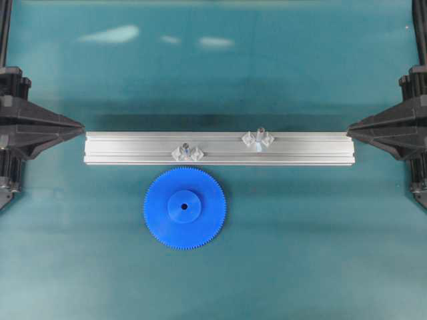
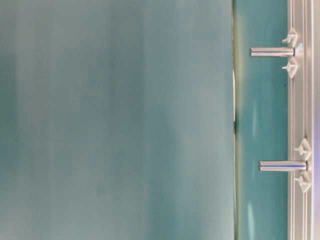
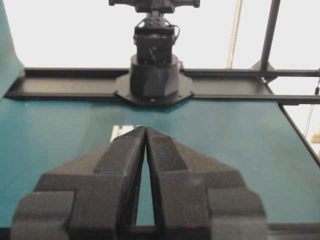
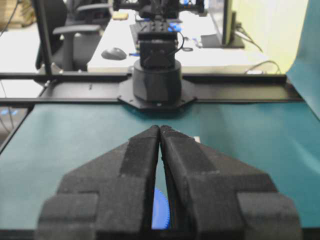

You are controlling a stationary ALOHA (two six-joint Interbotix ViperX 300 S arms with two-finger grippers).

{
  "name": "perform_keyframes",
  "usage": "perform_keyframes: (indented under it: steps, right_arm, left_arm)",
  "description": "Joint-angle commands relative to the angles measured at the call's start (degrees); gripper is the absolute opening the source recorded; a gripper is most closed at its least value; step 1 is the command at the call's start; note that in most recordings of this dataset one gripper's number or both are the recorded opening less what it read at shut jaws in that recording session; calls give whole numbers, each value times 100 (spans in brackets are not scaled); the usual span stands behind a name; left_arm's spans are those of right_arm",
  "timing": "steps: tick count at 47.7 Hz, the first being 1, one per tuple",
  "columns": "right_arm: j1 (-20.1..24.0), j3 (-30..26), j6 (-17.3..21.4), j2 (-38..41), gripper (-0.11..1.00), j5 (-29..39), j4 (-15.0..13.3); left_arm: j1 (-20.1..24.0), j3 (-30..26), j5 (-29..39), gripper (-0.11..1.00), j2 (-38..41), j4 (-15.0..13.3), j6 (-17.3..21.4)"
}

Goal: Insert the large gear onto the shaft.
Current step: 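Move the left gripper over the blue gear's hub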

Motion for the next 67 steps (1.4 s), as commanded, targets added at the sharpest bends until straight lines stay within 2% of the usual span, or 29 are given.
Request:
perform_keyframes:
  steps: [1,4,6,7,11,17,27,40,45,55,67]
  right_arm:
    - [-53,-79,-9,114,16,-35,9]
    - [-70,-70,26,167,22,9,62]
    - [-70,-70,62,193,30,44,79]
    - [-70,-79,79,220,30,53,79]
    - [-70,-88,149,229,22,88,79]
    - [-79,-97,158,229,16,167,79]
    - [-97,-185,158,220,15,756,79]
    - [-105,-255,167,141,16,1310,79]
    - [-105,-308,167,141,16,1547,79]
    - [-105,-448,167,132,16,2145,79]
    - [-105,-439,167,44,16,2206,70]
  left_arm:
    - [-105,-18,-70,11,123,62,-79]
    - [-105,-44,-79,15,193,62,-70]
    - [-105,-79,-79,11,237,70,-53]
    - [-114,-97,-79,9,255,62,-53]
    - [-114,-202,-44,3,281,62,-44]
    - [-158,-325,62,1,316,70,-53]
    - [-396,-703,1002,1,668,70,-123]
    - [-580,-1529,1890,1,1723,62,-211]
    - [-589,-1802,1995,1,2145,70,-325]
    - [-598,-2030,2004,1,2725,70,-835]
    - [-615,-2224,2021,2,3023,62,-844]
